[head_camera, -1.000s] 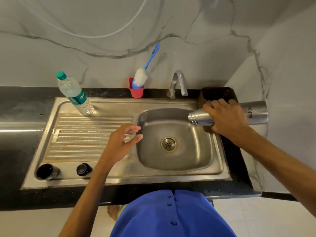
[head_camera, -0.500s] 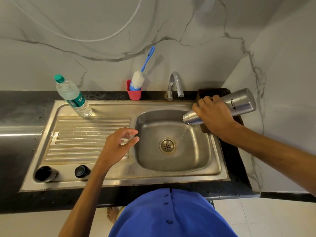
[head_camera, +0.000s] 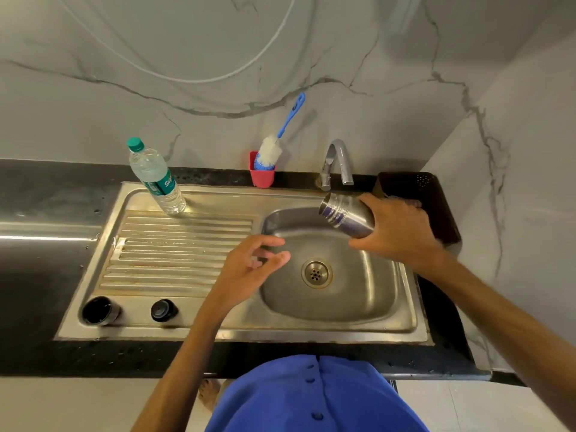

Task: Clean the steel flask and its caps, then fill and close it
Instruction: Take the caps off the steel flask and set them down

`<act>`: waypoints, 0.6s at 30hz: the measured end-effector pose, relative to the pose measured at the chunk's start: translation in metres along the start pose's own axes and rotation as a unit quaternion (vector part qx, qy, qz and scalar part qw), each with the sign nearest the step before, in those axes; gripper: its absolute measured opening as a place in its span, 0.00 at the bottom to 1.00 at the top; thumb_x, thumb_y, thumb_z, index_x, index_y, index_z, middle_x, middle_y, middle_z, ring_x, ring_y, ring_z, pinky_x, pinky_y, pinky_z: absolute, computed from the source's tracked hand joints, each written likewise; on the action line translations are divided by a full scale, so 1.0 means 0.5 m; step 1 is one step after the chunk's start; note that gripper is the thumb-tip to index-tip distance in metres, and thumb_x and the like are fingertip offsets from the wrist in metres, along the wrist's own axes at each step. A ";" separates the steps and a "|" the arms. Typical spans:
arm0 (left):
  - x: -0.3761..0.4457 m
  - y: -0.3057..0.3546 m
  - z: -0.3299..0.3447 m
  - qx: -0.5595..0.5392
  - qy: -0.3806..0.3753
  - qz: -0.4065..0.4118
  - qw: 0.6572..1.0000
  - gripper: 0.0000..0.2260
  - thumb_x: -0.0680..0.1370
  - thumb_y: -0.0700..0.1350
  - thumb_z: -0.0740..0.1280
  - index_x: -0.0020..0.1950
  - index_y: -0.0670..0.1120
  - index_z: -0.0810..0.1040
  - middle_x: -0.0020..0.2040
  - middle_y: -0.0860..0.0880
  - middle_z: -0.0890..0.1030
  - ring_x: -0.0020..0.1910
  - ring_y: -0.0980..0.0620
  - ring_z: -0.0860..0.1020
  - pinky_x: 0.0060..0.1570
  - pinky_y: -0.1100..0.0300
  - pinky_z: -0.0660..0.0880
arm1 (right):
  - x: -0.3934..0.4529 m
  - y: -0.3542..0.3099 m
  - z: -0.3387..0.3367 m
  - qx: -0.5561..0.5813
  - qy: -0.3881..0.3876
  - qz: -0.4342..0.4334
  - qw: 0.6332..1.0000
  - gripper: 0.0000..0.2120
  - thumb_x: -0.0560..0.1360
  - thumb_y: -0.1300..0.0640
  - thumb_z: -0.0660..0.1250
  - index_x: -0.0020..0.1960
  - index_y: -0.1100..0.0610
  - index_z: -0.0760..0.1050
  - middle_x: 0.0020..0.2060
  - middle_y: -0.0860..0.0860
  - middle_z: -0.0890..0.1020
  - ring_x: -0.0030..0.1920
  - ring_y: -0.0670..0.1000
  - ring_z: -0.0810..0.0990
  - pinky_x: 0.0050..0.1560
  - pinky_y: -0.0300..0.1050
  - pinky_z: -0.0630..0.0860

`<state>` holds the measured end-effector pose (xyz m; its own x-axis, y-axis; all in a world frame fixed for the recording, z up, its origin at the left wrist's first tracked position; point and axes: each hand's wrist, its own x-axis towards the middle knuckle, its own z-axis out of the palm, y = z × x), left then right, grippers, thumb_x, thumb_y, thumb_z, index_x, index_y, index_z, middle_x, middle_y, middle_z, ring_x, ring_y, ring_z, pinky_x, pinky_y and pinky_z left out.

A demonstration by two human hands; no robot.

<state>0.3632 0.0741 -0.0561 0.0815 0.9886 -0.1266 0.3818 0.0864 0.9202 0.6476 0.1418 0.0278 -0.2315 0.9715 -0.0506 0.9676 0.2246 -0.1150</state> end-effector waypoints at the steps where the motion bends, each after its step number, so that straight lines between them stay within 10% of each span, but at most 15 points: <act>1: 0.003 0.016 0.009 -0.014 0.002 -0.006 1.000 0.21 0.76 0.64 0.74 0.65 0.56 0.81 0.63 0.61 0.82 0.57 0.62 0.82 0.53 0.62 0.80 | -0.009 -0.018 0.008 0.067 0.014 0.007 0.998 0.35 0.65 0.33 0.76 0.67 0.45 0.73 0.50 0.44 0.82 0.46 0.48 0.81 0.49 0.47 0.79; 6: 0.032 0.089 0.045 -0.047 -0.072 -0.026 0.996 0.36 0.71 0.65 0.78 0.75 0.57 0.71 0.65 0.59 0.80 0.58 0.62 0.81 0.57 0.63 0.79 | -0.016 -0.124 0.066 0.276 0.021 0.003 0.961 0.29 0.66 0.37 0.79 0.62 0.46 0.76 0.44 0.40 0.82 0.41 0.41 0.80 0.44 0.41 0.79; 11: 0.045 0.087 0.030 -0.030 0.072 -0.046 0.996 0.34 0.68 0.55 0.84 0.71 0.50 0.77 0.58 0.56 0.84 0.51 0.69 0.80 0.47 0.78 0.73 | 0.008 -0.196 0.125 0.340 0.046 -0.021 0.939 0.31 0.64 0.39 0.75 0.64 0.50 0.76 0.48 0.46 0.87 0.44 0.48 0.85 0.46 0.51 0.83; 18: 0.050 0.016 -0.038 -0.018 0.181 -0.046 0.982 0.32 0.65 0.54 0.86 0.66 0.57 0.78 0.55 0.59 0.84 0.55 0.61 0.82 0.54 0.60 0.80 | 0.100 -0.202 0.068 0.225 -0.185 -0.144 0.946 0.43 0.68 0.42 0.80 0.77 0.41 0.63 0.73 0.44 0.70 0.69 0.47 0.73 0.68 0.53 0.75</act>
<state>0.3508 0.1021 -0.0447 -0.2870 0.9550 -0.0753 0.3392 0.1748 0.9243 0.5347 0.1652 0.0030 -0.5796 0.7624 -0.2876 0.7377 0.3410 -0.5826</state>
